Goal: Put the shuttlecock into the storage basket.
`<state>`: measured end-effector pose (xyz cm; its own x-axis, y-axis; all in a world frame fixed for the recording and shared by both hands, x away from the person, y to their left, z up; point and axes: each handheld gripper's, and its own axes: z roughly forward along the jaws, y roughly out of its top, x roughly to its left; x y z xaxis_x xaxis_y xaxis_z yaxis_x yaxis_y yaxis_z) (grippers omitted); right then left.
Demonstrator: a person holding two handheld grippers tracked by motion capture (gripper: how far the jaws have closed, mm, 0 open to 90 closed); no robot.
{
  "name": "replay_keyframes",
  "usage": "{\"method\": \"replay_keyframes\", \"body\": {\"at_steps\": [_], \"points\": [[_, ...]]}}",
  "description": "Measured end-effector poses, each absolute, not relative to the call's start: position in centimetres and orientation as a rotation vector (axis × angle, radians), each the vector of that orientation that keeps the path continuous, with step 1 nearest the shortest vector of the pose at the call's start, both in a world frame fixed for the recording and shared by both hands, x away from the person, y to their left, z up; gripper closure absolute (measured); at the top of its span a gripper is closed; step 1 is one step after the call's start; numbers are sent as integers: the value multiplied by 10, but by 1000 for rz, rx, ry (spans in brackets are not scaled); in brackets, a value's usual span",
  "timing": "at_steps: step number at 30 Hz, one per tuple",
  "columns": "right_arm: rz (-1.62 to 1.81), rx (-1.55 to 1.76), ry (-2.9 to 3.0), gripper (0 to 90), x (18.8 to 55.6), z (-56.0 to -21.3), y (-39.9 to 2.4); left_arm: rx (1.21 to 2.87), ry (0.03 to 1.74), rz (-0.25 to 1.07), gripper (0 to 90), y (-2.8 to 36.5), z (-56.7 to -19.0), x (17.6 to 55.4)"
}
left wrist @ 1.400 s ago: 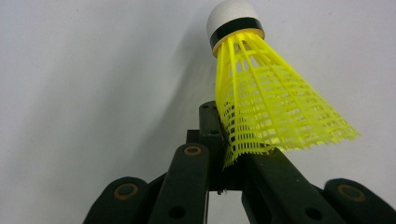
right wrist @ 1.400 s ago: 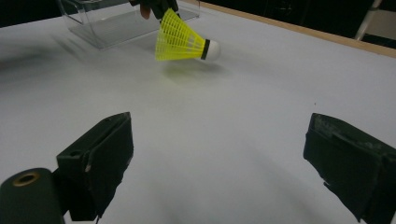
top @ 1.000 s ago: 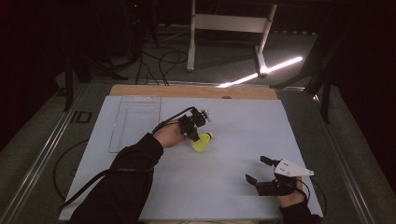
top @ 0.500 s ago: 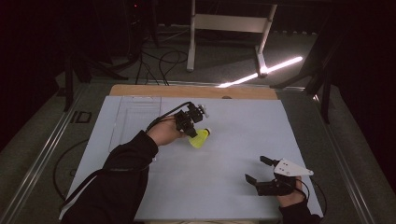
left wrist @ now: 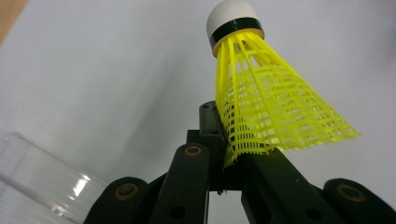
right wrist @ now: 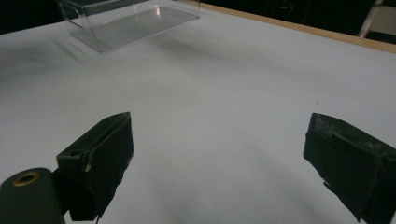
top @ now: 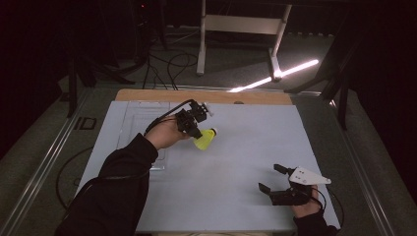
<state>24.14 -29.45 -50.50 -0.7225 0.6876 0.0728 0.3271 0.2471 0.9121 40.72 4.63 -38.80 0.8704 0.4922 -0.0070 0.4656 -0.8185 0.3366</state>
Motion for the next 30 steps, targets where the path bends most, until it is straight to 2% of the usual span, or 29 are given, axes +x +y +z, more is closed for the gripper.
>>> {"method": "replay_keyframes", "body": {"at_steps": [30], "points": [[1468, 907, 2182, 87, 240, -504, -293, 2603, 889, 244, 900, 113, -345, 408]]}}
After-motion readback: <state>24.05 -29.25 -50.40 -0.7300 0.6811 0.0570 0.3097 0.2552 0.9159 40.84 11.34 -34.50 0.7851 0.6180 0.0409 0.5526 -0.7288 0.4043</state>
